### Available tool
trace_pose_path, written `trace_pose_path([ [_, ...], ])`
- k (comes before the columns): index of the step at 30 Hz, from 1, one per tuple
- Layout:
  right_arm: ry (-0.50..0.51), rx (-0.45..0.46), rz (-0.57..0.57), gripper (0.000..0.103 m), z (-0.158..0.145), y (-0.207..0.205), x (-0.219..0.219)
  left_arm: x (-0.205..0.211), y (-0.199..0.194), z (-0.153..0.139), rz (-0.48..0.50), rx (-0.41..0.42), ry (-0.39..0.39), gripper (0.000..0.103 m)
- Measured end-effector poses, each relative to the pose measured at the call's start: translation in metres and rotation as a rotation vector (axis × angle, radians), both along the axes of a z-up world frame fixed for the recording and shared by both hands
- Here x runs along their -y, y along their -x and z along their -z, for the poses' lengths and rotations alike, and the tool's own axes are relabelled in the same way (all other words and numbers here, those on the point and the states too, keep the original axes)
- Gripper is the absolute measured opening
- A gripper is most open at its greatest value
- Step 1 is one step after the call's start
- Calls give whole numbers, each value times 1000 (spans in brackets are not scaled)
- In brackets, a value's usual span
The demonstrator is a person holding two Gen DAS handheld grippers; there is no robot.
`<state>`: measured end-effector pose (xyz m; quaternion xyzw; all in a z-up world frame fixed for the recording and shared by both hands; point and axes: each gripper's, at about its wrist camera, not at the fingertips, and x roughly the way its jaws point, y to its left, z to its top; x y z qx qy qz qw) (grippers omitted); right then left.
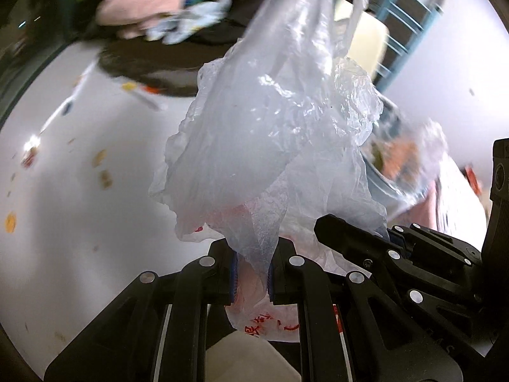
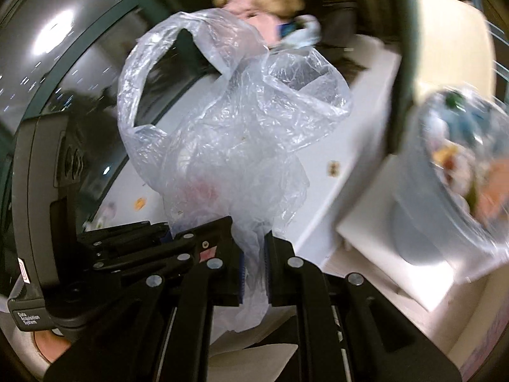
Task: Collect trash
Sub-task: 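Lift the white plastic bag with the right gripper and carry it to the bin, then lower the white plastic bag into the bin with the right gripper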
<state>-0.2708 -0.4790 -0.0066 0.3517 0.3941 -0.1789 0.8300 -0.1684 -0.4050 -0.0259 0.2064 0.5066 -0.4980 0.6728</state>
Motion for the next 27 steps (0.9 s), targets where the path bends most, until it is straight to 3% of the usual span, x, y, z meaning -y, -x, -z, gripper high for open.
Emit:
trace_pose_path([
  [7,17,-8,180,11,-5,45,23,44,30,-1,153,-18,16,11],
  [14,21,-15,293,11,-5,89,70,122,81,-1,269,-20,9,11],
  [22,-34,-36,322,11,9,124,144,208,112,14,276,-28,-57,15],
  [27,-89,-72,308,11,28,124,183,252,116,38,253,-28,-141,26],
])
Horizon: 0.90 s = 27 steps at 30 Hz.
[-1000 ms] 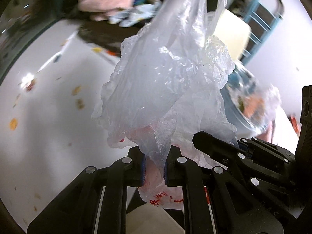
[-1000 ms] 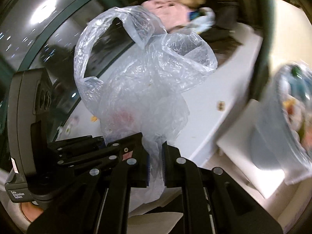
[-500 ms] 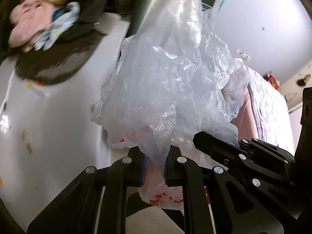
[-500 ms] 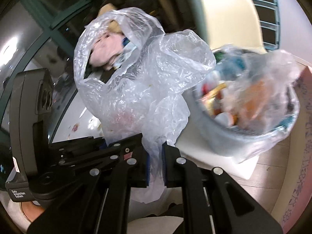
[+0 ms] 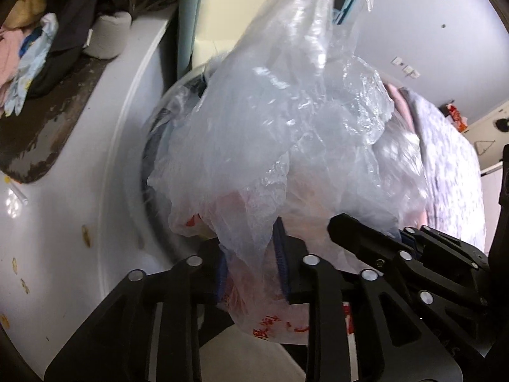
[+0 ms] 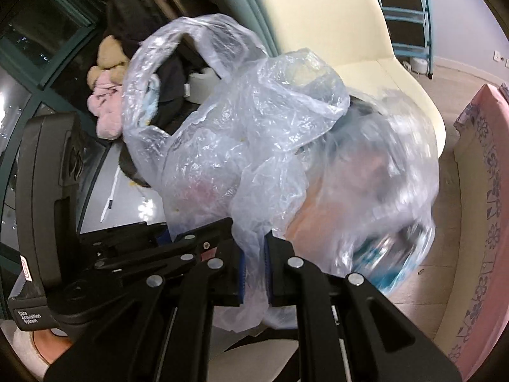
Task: Collect trash
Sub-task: 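Lower the white plastic bag into the bin with the right gripper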
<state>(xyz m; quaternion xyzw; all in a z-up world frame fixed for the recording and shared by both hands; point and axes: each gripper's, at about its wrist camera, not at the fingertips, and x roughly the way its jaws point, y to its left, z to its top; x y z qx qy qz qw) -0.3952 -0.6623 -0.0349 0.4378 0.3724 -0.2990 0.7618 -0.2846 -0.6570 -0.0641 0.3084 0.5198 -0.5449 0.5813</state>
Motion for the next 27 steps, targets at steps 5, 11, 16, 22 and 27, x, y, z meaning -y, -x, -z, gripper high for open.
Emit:
trace_pose_path([
  [5,-72,-31,-42,11,31,0,28,27,-2,31,-26,-3,-80,29],
  [11,-187,-111,-89,11,70,-10,50,47,2,55,1,63,-145,22],
  [16,-187,-178,-131,9,81,-22,52,56,-4,66,-15,41,-154,14],
  [22,-218,-222,-163,7,87,-31,62,69,-21,75,-40,10,-162,13],
  [27,-257,-223,-141,7,89,-35,74,81,-35,78,-72,-16,-183,13],
])
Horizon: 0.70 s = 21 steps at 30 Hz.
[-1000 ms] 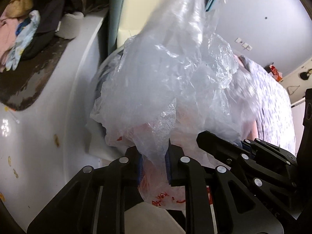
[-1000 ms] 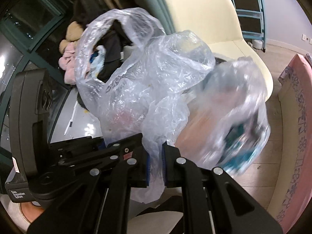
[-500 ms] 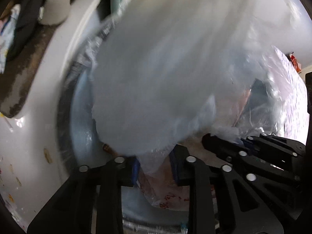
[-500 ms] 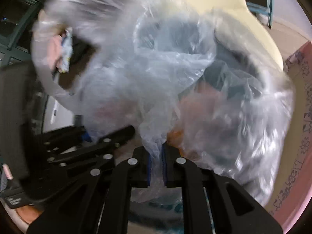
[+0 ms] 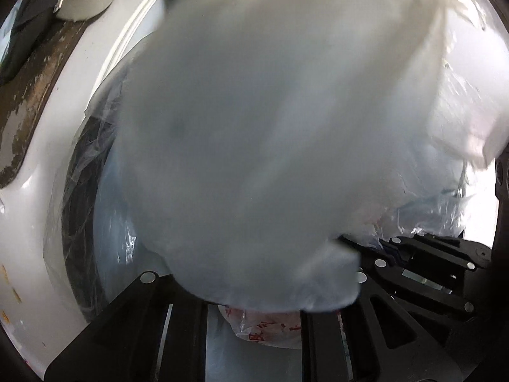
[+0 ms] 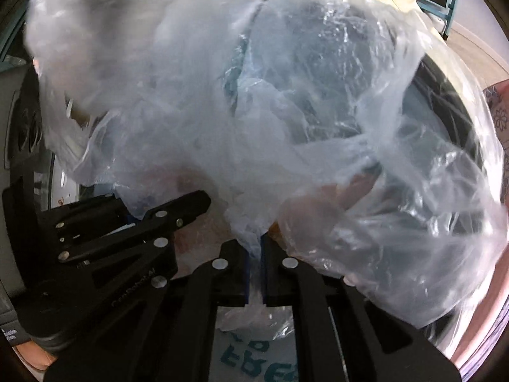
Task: Collect trash
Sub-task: 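Lower the white plastic bag into the bin with the right gripper, then move both open grippers back over the table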
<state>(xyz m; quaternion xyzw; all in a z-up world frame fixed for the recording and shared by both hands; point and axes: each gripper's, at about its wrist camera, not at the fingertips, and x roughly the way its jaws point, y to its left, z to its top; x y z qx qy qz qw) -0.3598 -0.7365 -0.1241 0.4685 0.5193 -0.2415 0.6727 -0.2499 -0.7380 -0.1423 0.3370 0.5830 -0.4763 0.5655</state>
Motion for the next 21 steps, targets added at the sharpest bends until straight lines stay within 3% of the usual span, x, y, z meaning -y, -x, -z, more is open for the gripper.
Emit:
trace_pose_path([
  [3,6,8,16,7,-5,5,1,4,-7,-6,20,-12,4,18],
  [9,134,32,76,9,-42,26,-9,-3,-20,-37,36,-31,49,45],
  [10,161,21,89,10,-47,30,-10,-3,-20,-42,37,11,41,67],
  [11,191,10,108,10,-53,35,-10,-5,-22,-49,41,47,45,75],
  [13,229,17,163,21,-67,45,-14,-11,-27,-60,43,33,60,81],
  [16,300,14,211,37,-84,50,-26,-24,-38,-84,44,84,100,85],
  [18,335,12,233,44,-94,51,-33,-37,-42,-97,48,142,127,89],
  [21,409,26,264,46,-115,59,-49,-54,-47,-112,54,159,155,89],
])
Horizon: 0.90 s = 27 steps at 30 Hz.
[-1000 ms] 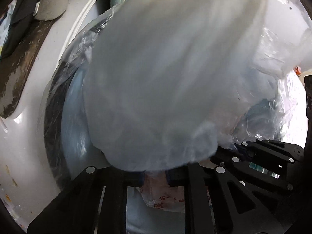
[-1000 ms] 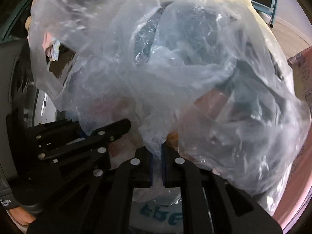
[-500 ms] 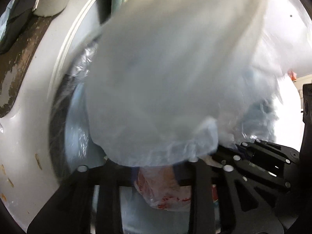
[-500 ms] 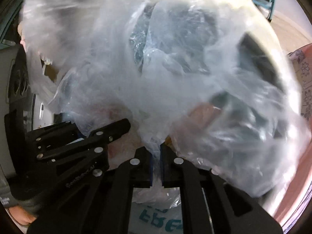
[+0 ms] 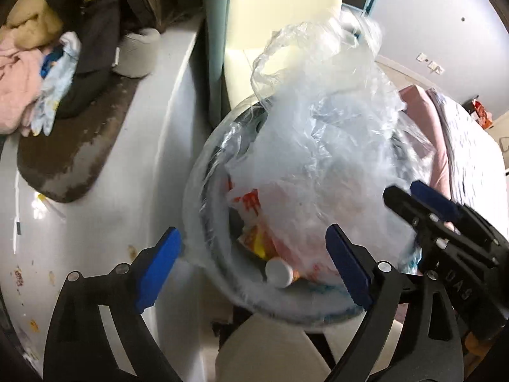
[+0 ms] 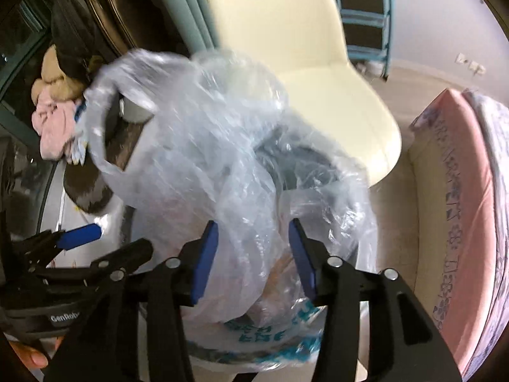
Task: Collect trash
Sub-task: 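Move both open grippers back over the table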
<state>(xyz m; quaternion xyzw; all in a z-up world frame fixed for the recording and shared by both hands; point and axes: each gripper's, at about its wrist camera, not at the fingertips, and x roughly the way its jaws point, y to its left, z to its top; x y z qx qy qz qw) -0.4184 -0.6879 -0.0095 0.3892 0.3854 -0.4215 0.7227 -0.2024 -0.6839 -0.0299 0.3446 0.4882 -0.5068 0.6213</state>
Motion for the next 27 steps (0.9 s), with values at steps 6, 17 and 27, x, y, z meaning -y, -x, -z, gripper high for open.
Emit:
trace_pose_path([
  [6,120,-3,16,54,-29,-20,-23,-46,25,-18,-17,8,37,90],
  [17,288,-29,37,54,-54,-38,-79,-103,19,-33,-63,54,98,90],
  [27,371,-34,26,54,-64,-59,-123,-140,2,-36,-62,56,127,90],
])
